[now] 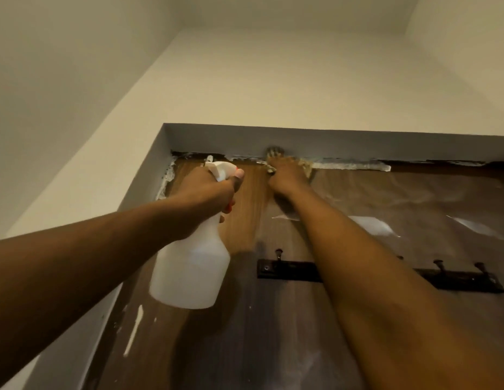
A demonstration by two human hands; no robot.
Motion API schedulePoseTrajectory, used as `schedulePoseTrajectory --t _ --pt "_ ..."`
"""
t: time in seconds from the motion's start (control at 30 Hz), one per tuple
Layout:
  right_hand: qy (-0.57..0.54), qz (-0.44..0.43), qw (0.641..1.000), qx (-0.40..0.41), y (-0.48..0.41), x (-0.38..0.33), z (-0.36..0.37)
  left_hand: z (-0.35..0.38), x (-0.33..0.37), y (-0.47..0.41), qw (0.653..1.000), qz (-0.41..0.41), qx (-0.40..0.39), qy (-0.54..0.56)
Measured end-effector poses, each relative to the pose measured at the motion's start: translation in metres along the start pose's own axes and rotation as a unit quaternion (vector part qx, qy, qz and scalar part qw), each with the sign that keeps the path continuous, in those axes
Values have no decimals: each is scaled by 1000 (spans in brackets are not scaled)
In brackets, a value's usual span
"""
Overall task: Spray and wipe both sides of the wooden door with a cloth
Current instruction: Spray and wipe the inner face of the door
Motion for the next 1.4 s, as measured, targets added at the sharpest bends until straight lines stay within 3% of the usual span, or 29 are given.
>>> schedulePoseTrajectory --t 0.07,0.17,0.23,0.37,0.47,0.53,0.7,0.83,1.0,1.1,1.27,1.4 --pt "22 -47 999 14 3 -11 9 11 8 2 1000 0 -3 -11" --pt "31 -141 986 -84 37 -9 10 24 21 6 1000 -3 -3 -9" --pt "13 -152 981 -116 60 17 3 33 29 10 1000 -6 -8 1" --pt "-15 -52 998 -30 56 102 -39 48 44 13 1000 -9 -23 6" --pt "26 49 997 -50 23 145 -62 61 56 18 999 -3 -32 18" --pt "29 62 997 -39 4 135 -57 70 63 19 999 8 -35 28" --pt "58 -65 995 -45 5 71 -14 81 78 14 999 8 -13 42" --pt "98 -139 980 -103 47 111 -27 93 83 14 999 11 -20 26" --pt "91 -9 994 -66 37 212 -79 116 90 19 998 15 -40 44" --pt "95 45 993 -45 9 209 -80 132 100 22 998 17 -42 37" --pt "78 -73 993 -58 32 168 -62 164 126 25 998 22 -40 53" --pt "102 -134 981 -95 81 207 -76 186 144 29 998 6 -38 53"
Point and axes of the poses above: each hand's wrist, its own y-axis away from the middle knuckle, its own z-axis out of the palm, x = y × z, the point moved 6 cm from there along -y, towards the middle knuckle, and after that the axes turned 5 degrees about -y, right-handed, at the moved point
